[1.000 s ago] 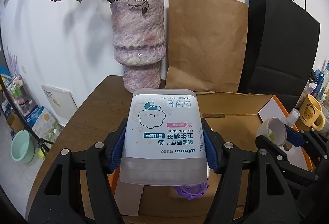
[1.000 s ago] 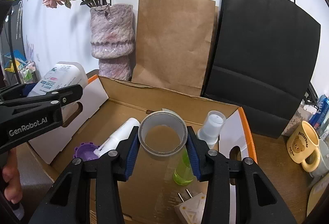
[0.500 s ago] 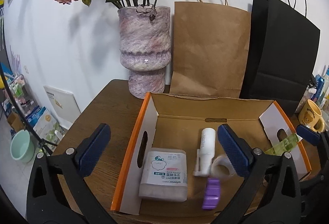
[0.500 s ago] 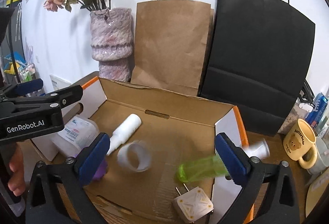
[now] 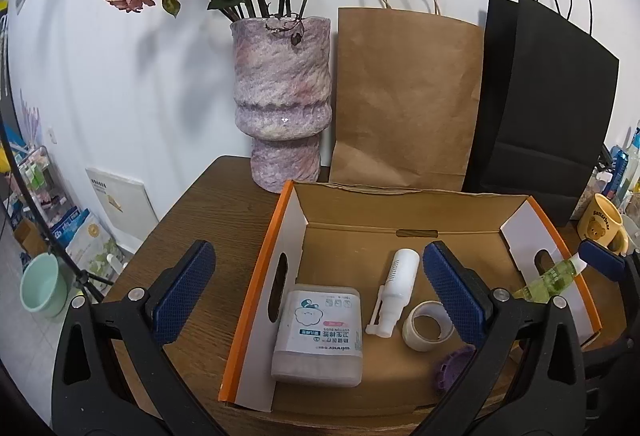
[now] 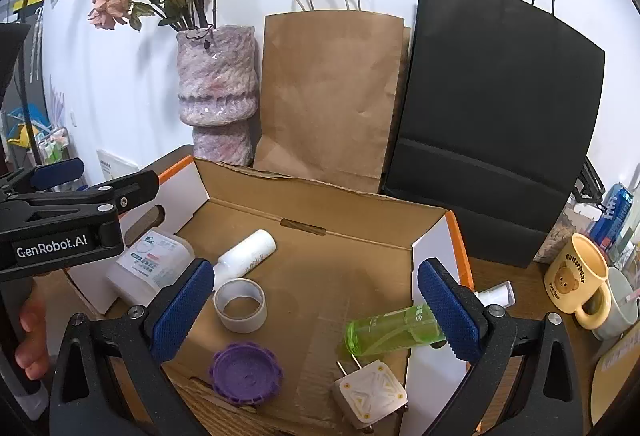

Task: Organize rigid objects
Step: 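Withdraw both open tools from the box toward the blue lid on the table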

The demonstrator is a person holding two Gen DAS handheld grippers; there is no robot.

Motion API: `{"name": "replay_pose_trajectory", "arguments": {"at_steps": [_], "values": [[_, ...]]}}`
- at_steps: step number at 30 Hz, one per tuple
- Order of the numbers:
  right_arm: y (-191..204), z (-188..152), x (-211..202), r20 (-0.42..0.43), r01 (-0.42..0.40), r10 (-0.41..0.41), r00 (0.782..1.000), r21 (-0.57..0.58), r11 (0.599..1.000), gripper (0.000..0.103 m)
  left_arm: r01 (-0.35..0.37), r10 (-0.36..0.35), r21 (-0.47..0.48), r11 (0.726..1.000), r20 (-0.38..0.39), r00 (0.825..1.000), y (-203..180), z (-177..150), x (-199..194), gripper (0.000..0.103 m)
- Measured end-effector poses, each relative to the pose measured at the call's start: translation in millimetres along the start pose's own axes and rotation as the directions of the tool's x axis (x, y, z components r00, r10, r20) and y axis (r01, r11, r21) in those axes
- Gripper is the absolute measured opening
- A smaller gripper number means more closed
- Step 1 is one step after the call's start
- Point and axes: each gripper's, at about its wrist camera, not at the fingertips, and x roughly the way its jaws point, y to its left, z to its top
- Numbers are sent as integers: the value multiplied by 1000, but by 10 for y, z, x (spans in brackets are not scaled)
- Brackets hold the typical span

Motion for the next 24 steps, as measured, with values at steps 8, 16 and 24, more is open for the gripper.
{"name": "replay_pose_trajectory", "arguments": {"at_steps": [8, 16, 24], "values": [[1, -28, -95, 4, 2, -2, 1000, -14, 1000, 103, 12, -12, -6, 1000, 11, 1000, -4, -16, -105, 103], [-44, -81, -258, 15, -2, 2, 1000, 1, 1000, 103, 25, -25, 8, 1000, 19, 1000, -58, -93, -252, 103], [-99, -196, -454, 20, 11, -11, 1000, 16, 1000, 103, 37, -37, 1, 999, 16, 999, -78, -208, -422, 103]]}}
